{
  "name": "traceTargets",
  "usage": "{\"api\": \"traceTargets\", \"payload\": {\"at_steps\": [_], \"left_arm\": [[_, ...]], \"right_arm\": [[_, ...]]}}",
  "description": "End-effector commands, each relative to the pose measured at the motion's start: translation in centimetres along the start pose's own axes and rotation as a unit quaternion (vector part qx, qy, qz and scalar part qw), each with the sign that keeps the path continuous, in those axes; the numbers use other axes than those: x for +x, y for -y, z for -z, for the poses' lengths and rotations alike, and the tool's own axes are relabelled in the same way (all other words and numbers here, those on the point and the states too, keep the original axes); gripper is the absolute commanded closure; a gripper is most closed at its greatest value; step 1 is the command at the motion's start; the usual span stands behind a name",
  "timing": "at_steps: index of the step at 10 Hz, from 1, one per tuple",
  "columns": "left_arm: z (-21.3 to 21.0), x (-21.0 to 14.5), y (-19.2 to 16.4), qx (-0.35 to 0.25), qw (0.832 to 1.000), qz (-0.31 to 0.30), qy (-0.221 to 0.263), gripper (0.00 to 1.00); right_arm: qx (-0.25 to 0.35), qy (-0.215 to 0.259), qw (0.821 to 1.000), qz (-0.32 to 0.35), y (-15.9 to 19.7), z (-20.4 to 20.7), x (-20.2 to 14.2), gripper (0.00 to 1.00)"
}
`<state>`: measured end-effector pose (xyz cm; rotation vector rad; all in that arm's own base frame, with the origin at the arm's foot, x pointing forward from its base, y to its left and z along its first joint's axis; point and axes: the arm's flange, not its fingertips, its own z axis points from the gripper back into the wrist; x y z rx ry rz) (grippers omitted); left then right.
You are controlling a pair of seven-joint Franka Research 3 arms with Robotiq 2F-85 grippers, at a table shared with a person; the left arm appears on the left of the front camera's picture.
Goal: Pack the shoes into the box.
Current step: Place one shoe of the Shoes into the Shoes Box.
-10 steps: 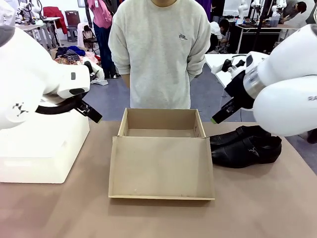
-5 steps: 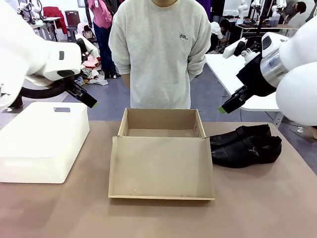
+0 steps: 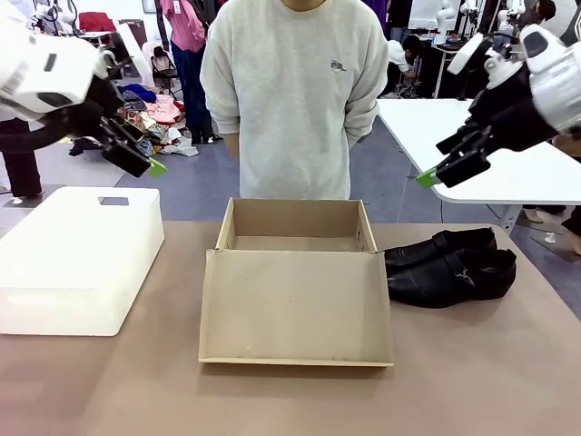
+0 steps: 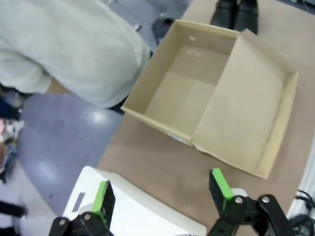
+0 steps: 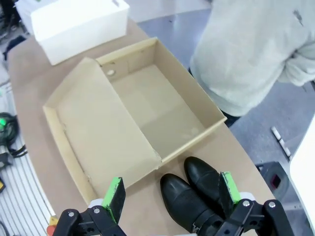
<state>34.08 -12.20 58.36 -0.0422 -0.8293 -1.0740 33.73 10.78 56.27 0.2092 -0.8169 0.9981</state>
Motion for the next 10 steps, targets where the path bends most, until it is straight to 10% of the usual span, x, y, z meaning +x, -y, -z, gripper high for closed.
{"api": "traceTargets", "payload": {"at_steps": [1, 10], "left_arm": [[-1.5, -0.9, -1.3, -0.045, 0.998, 0.019, 0.033, 0.0], [-3.4, -1.0, -2.9, -0.074, 0.993, 0.003, 0.088, 0.0]], "right_arm": [[0.052, 0.027, 0.998, -0.027, 1.5, -1.0, 0.1, 0.0], [0.07, 0.062, 0.995, -0.034, 1.5, -2.6, 0.9, 0.0]]}}
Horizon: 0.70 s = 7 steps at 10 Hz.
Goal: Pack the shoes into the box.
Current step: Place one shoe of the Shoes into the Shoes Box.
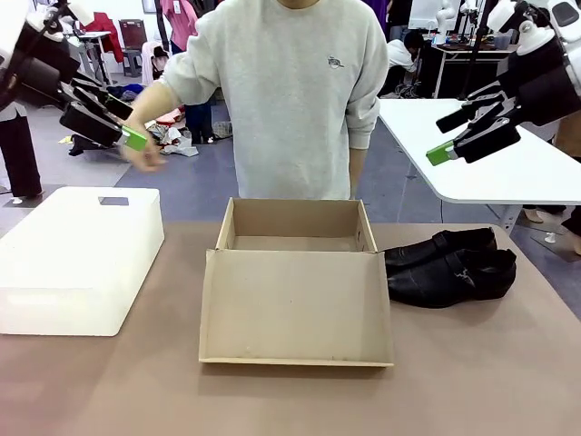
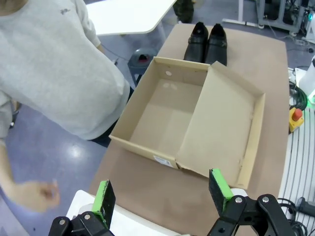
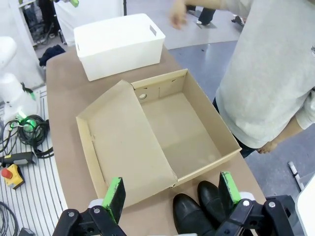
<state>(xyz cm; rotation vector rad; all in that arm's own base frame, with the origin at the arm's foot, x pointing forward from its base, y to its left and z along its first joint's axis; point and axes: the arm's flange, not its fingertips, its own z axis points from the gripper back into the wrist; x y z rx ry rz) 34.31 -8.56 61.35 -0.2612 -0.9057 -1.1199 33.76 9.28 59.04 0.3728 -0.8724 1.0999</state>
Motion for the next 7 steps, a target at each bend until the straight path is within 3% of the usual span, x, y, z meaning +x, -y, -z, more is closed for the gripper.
{"api": "traceTargets", "payload": {"at_steps": [1, 5, 7], "left_arm": [[0.06, -0.14, 0.16, -0.006, 1.0, 0.012, 0.002, 0.0], [0.06, -0.14, 0.16, -0.006, 1.0, 0.012, 0.002, 0.0], [0.06, -0.14, 0.16, -0.006, 1.0, 0.012, 0.002, 0.0]], "right_arm": [[0.002, -0.001, 1.0, -0.008, 0.08, 0.0, -0.03, 0.0], [0.002, -0.001, 1.0, -0.008, 0.08, 0.0, -0.03, 0.0], [-0.014, -0.025, 0.999, -0.02, 0.49, -0.1, 0.63, 0.0]]}}
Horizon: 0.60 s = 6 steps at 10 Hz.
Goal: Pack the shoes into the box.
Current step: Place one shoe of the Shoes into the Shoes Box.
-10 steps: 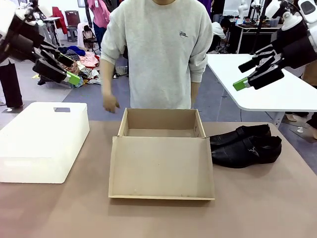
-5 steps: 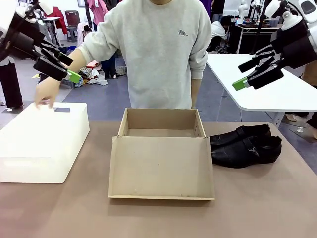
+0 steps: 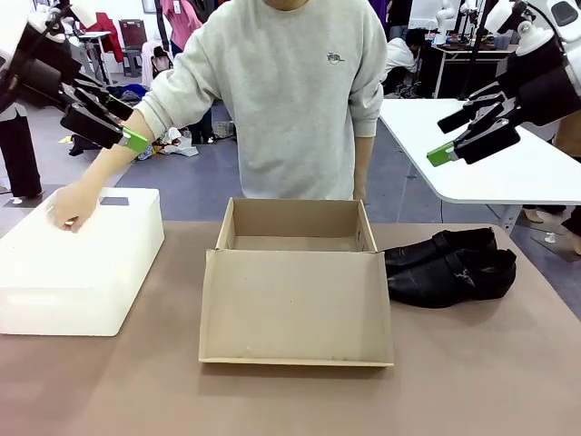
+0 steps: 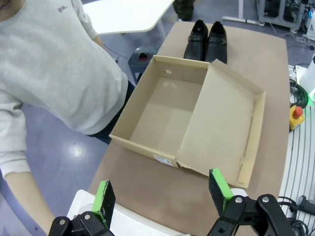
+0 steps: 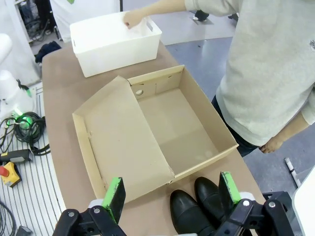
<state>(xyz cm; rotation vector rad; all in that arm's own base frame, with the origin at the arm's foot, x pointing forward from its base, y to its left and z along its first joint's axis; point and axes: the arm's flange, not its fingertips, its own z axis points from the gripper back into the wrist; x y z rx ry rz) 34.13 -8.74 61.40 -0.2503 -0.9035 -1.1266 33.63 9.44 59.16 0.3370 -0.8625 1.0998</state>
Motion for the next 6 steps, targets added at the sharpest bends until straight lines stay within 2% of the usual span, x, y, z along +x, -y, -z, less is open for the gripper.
{"api": "traceTargets", "payload": {"at_steps": [1, 4, 6], "left_arm": [[0.1, -0.3, -0.1, -0.007, 1.0, 0.007, 0.005, 0.0], [0.1, -0.3, -0.1, -0.007, 1.0, 0.007, 0.005, 0.0], [0.1, -0.3, -0.1, -0.007, 1.0, 0.007, 0.005, 0.0]], "right_arm": [[-0.01, -0.034, 0.999, -0.038, 1.7, -0.3, 1.0, 0.0], [-0.025, -0.129, 0.986, -0.104, 5.7, -0.8, 2.2, 0.0], [-0.022, -0.192, 0.972, -0.135, 8.6, -0.8, 1.8, 0.0]]}}
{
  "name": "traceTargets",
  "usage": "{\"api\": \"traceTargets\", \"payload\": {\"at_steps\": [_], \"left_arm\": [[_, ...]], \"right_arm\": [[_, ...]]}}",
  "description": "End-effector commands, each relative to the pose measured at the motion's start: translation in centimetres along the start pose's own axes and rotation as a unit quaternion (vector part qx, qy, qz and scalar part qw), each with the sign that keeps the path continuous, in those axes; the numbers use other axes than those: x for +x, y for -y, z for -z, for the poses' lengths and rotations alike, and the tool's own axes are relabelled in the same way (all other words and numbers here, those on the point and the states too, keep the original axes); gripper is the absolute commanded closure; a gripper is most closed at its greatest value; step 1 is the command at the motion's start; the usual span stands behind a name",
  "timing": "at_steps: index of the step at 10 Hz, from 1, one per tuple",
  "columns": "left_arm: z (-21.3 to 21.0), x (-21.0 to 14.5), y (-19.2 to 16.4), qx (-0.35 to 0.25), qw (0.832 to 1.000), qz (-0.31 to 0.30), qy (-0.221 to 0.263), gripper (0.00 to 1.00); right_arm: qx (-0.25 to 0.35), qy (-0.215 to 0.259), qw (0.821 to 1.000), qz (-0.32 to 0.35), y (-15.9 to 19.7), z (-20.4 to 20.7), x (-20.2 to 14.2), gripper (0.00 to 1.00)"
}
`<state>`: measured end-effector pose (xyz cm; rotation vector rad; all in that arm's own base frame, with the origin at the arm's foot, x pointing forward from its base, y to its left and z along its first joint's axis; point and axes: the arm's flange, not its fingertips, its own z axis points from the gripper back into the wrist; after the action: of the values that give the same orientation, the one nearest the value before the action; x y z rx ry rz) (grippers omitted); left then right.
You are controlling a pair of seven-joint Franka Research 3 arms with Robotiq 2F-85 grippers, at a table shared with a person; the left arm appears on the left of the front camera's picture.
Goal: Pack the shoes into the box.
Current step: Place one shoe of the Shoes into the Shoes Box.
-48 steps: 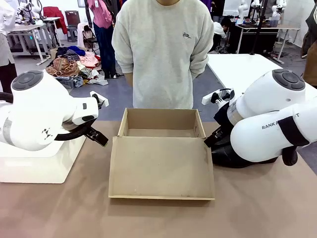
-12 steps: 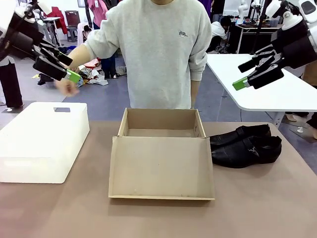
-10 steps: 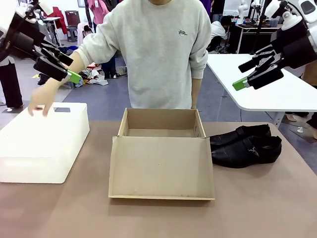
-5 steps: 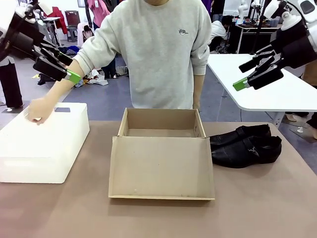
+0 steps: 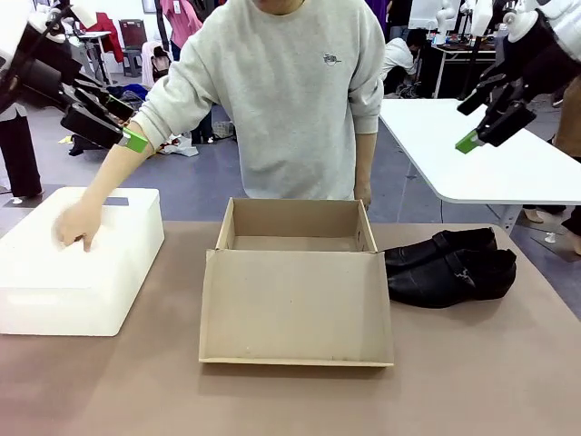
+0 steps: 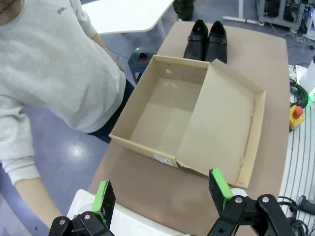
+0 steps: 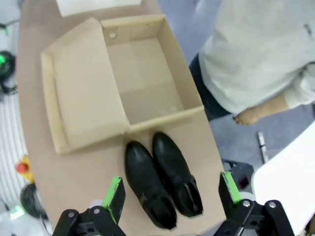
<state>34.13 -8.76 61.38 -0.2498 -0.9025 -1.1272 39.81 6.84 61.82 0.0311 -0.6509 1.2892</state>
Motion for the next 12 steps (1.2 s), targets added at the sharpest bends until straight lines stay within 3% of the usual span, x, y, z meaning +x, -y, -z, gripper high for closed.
{"api": "traceTargets", "payload": {"at_steps": [1, 3, 6, 9, 11, 12], "left_arm": [[0.0, -0.3, -0.1, -0.007, 1.0, 0.007, 0.006, 0.0], [0.0, -0.3, -0.1, -0.007, 1.0, 0.007, 0.006, 0.0], [0.0, -0.3, -0.1, -0.007, 1.0, 0.007, 0.006, 0.0], [0.0, -0.3, -0.1, -0.007, 1.0, 0.007, 0.006, 0.0], [0.0, -0.3, -0.1, -0.007, 1.0, 0.007, 0.006, 0.0], [0.0, -0.3, -0.1, -0.007, 1.0, 0.007, 0.006, 0.0]], "right_arm": [[0.002, -0.064, 0.997, -0.038, 2.8, 0.3, -0.6, 0.0], [0.01, -0.12, 0.991, -0.063, 4.8, 1.6, -2.1, 0.0], [0.041, -0.16, 0.982, -0.089, 7.1, 5.1, -5.0, 0.0], [0.089, -0.171, 0.979, -0.072, 8.8, 8.5, -7.2, 0.0], [0.091, -0.165, 0.981, -0.052, 9.3, 9.8, -7.9, 0.0], [0.079, -0.174, 0.98, -0.057, 7.9, 9.6, -8.1, 0.0]]}}
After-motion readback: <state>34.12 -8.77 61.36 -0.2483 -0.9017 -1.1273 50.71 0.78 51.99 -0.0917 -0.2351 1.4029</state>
